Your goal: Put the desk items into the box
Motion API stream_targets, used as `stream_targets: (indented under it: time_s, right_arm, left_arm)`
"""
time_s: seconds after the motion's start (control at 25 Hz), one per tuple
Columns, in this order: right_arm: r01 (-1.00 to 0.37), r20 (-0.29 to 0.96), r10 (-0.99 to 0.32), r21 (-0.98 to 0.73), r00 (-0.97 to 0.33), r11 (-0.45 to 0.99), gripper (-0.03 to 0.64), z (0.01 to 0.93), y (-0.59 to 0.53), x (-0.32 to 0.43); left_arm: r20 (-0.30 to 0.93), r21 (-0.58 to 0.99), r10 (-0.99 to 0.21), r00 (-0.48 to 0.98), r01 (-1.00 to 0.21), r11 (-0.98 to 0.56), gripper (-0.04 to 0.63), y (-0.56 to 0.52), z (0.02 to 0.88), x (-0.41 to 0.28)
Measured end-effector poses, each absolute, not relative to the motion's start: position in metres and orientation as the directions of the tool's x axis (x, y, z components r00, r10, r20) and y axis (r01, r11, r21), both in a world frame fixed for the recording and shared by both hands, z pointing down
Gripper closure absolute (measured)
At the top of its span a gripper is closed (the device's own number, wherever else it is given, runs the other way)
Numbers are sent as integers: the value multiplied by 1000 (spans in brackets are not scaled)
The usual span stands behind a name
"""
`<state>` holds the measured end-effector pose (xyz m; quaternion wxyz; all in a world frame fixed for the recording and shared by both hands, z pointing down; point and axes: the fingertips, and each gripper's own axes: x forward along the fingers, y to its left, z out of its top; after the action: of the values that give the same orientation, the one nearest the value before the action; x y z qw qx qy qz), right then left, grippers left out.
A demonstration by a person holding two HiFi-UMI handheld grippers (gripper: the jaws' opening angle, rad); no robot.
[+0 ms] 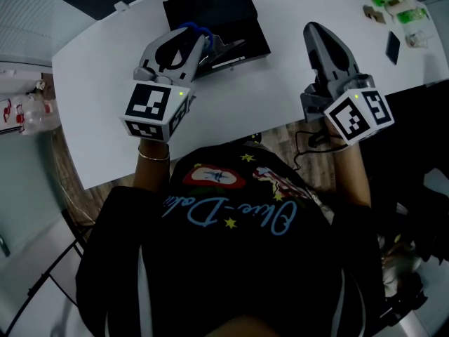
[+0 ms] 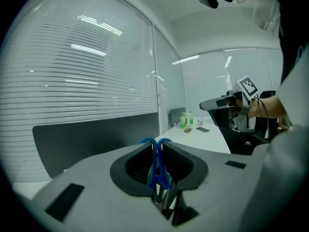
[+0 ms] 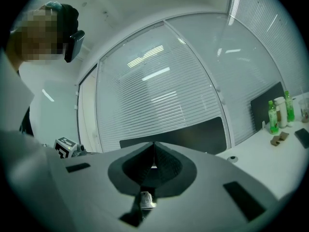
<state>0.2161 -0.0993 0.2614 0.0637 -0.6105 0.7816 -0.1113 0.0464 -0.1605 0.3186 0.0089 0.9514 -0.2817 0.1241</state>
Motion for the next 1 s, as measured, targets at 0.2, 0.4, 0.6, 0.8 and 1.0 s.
stream_targets:
  time_s: [0.2, 0.4, 0.6, 0.8, 1.0]
  right_arm:
    - [-940, 37, -973, -267, -229, 211, 606, 266, -100, 221]
    - [-946, 51, -979, -272, -196, 175, 606, 272, -98, 229]
    - [-951, 68, -985, -280, -158, 133, 606, 278, -94, 238]
    - [-953, 79, -989, -288, -124, 96, 606, 283, -85, 249]
    - [-952, 87, -992, -300, -89, 59, 606, 288, -78, 259]
  left_arm:
    - [291, -93, -502, 814, -499, -862, 520, -162, 334, 56]
    - [308, -78, -459, 833, -459, -885, 520, -163, 352, 69]
    - [351, -74, -421, 836, -424, -903, 520, -166, 368, 80]
    - [393, -87, -382, 836, -380, -921, 520, -163, 387, 97]
    - [434, -97, -361, 825, -356, -929, 520, -165, 406, 109]
